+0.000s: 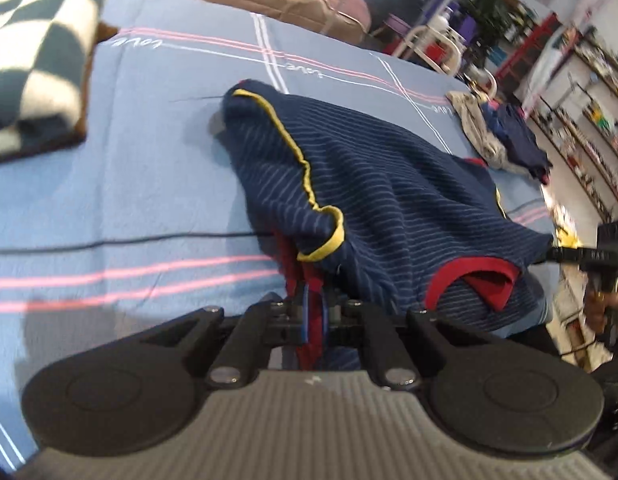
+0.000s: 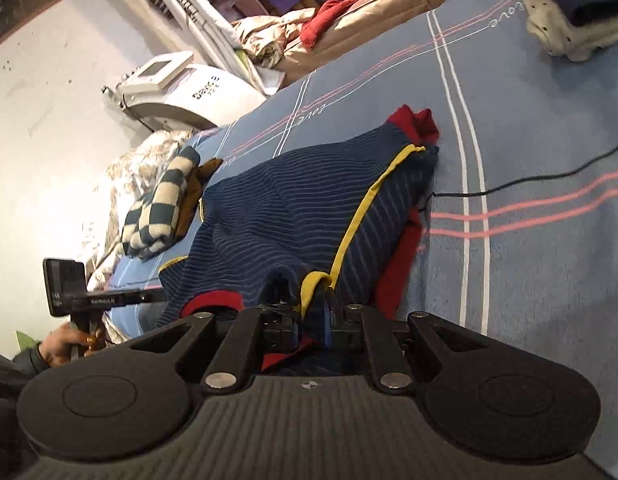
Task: Fold small clothes
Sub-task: 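Fold the collar over onto the hem with both grippers, then open both grippers to release the folded shirt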
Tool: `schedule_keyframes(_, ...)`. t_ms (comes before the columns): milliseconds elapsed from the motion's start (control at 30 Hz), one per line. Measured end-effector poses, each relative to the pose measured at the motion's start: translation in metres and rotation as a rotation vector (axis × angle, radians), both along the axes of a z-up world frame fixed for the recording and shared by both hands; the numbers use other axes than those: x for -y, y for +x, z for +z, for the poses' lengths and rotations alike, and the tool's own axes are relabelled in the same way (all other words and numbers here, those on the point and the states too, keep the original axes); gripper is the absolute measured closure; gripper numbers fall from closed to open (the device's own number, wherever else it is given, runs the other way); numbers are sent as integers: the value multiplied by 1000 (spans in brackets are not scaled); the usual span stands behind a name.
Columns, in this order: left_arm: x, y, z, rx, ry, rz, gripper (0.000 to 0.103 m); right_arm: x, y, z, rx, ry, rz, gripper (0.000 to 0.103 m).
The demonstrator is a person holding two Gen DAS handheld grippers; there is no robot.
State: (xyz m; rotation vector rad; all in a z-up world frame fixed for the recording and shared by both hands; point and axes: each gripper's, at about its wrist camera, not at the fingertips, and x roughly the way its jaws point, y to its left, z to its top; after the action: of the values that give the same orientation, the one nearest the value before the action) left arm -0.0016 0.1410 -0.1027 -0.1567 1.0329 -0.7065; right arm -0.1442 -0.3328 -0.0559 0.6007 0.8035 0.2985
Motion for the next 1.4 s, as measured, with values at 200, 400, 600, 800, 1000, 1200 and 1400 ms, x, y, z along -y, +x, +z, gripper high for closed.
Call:
schedule_keyframes(200, 3, 2, 12, -48, -110, 68, 42, -2, -12, 10, 16, -32, -119, 40)
schedule_keyframes(400, 25, -1, 11, -72, -135, 100, 37, -39, -36, 15, 41, -43, -133, 13)
schedule_keyframes(600, 45, 2, 0, -96, -129, 127, 37, -73, -42, 8, 67, -94, -120, 13)
schedule_keyframes(800, 58, 4, -10, -108, -142, 123, 65, -81, -19, -18, -25, -91, -144, 20)
schedule_keyframes(1000, 62, 6, -10, -121, -98, 118, 90, -80, -8, -25, -45, -81, -159, 67)
schedule_keyframes(1200, 69, -6, 19, -32, -3, 40, 94, -82, -21, 8, -8, -110, -90, 81)
schedule_keyframes(1400, 62, -27, 27, -55, 65, -37, 94, -82, -36, 14, -99, -166, -15, 81)
